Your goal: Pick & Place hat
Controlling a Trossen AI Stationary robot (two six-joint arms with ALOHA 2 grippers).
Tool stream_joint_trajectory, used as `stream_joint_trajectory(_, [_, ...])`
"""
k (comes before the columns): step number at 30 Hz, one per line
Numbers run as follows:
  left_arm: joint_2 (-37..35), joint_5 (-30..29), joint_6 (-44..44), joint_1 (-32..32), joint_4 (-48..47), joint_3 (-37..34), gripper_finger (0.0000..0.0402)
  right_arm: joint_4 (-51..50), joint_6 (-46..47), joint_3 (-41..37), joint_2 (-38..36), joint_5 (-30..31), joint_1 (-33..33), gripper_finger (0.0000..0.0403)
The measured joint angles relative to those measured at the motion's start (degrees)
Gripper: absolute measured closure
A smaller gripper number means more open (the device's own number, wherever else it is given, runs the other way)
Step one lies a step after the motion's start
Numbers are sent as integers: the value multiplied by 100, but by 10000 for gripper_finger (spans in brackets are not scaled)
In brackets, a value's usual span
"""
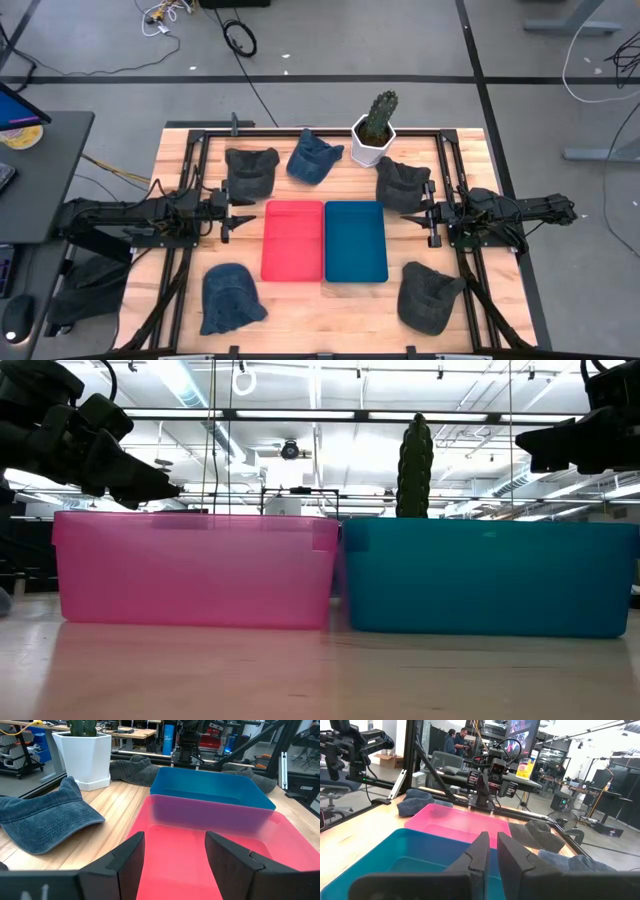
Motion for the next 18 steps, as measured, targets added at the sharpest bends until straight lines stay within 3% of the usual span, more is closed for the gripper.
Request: stream_joint_trajectory(18, [-2,1,-2,-1,1,-1,188,-13,-683,0,0,0,-2,364])
